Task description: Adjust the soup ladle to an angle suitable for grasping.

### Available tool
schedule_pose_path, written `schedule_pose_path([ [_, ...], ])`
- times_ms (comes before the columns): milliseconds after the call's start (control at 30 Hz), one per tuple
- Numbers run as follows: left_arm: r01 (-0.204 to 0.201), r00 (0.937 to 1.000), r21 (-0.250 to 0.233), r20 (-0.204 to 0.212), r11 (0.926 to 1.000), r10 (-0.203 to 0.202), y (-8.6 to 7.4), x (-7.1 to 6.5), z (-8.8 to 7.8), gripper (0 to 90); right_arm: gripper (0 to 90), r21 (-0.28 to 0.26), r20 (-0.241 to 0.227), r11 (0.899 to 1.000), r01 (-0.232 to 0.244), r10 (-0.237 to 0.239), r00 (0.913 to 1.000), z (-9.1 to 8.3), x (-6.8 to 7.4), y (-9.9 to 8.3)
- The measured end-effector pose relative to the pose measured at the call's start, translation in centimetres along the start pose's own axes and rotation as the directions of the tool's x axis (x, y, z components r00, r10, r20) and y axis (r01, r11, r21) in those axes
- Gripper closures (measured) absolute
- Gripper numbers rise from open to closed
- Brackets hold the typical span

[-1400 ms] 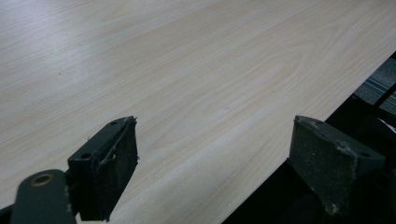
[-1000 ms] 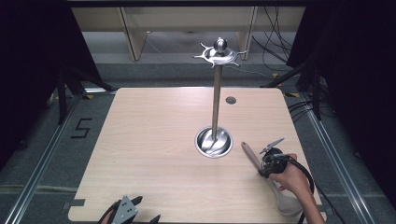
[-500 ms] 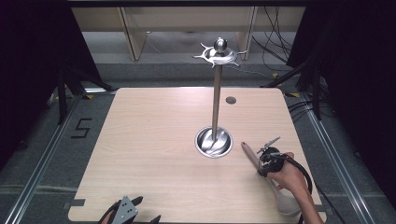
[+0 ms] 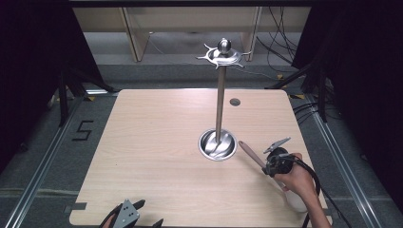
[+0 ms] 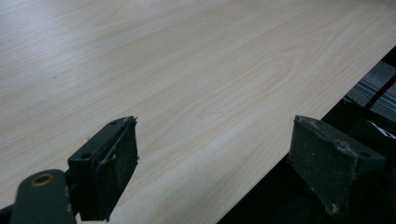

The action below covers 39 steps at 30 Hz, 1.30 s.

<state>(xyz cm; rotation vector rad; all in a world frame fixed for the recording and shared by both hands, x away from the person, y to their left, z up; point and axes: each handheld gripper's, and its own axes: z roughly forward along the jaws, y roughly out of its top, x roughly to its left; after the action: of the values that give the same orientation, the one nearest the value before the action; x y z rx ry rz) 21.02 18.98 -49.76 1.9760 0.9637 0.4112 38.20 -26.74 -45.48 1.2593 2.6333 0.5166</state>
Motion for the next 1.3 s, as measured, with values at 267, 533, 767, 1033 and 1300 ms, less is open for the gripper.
schedule_pose_path([
  [267, -0.028, 0.9995, 0.022, -0.010, 0.9994, 0.028, 0.1, 0.2, -0.2, 15.1, 77.6, -0.094, 0.009, 0.995, 0.018, -0.018, 0.9998, -1.8, -0.4, -0.4],
  [533, -0.032, 0.9994, 0.024, -0.013, 0.9992, 0.032, 0.1, 0.3, -0.2, 15.0, 77.6, -0.226, 0.025, 0.974, 0.020, -0.015, 0.9996, -3.7, -0.6, -0.8],
  [767, -0.007, 1.0000, 0.003, -0.004, 1.0000, 0.007, 0.0, 0.1, -0.2, 15.1, 77.6, -0.308, 0.013, 0.951, 0.016, -0.013, 0.9998, -4.7, -1.3, -1.5],
  [1033, -0.010, 0.9999, 0.008, -0.007, 0.9999, 0.010, 0.0, 0.2, -0.2, 15.1, 77.6, -0.387, 0.026, 0.922, 0.024, -0.015, 0.9996, -5.3, -1.8, -1.7],
  [1300, -0.003, 1.0000, 0.008, 0.000, 1.0000, 0.003, 0.0, 0.1, -0.1, 15.1, 77.6, -0.489, 0.003, 0.872, 0.006, -0.005, 1.0000, -6.4, -2.1, -2.0],
])
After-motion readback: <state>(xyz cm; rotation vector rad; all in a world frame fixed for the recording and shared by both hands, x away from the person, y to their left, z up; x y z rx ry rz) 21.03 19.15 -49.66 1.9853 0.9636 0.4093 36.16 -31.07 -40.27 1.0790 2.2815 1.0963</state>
